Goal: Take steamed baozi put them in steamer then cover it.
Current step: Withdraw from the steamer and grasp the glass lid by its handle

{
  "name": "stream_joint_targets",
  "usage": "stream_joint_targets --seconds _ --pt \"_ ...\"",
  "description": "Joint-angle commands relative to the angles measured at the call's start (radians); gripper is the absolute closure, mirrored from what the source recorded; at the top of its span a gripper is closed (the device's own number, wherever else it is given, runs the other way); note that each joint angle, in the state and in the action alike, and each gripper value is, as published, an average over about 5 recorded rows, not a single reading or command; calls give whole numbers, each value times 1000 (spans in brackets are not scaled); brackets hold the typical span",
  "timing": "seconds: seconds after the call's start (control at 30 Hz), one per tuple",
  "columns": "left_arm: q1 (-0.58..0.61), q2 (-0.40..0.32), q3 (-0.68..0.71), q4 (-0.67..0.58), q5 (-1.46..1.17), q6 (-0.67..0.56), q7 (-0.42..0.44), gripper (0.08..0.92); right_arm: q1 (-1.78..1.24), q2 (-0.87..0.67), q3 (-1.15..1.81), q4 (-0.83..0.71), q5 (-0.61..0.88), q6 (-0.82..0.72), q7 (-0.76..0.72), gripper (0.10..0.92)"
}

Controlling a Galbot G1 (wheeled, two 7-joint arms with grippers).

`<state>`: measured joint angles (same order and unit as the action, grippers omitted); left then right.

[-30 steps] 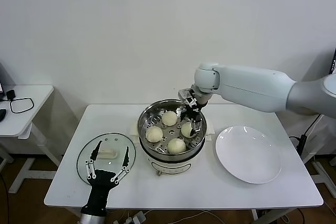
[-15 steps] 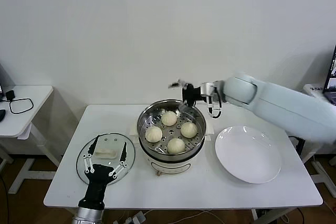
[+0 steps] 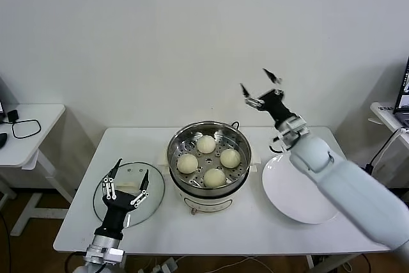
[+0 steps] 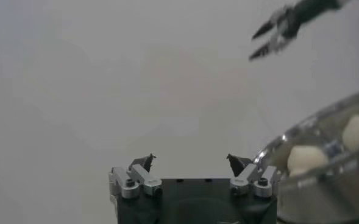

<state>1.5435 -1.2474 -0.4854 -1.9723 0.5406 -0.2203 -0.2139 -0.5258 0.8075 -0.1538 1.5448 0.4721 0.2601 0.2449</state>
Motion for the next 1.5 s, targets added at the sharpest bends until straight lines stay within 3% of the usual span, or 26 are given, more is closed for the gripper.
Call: stream_joint_targets --seconds 0.03,0.37,0.8,1.5 --pt "-70 48 -60 256 443 26 -5 177 -548 128 550 0 -29 91 73 203" --pt "-70 44 -93 399 689 28 -39 177 -686 207 639 25 -26 108 10 203" --pt "-152 18 -76 448 737 53 -89 177 -720 236 615 28 -37 102 -26 203" --pt "-248 18 -36 482 679 115 -44 177 -726 271 607 10 -55 106 -47 203"
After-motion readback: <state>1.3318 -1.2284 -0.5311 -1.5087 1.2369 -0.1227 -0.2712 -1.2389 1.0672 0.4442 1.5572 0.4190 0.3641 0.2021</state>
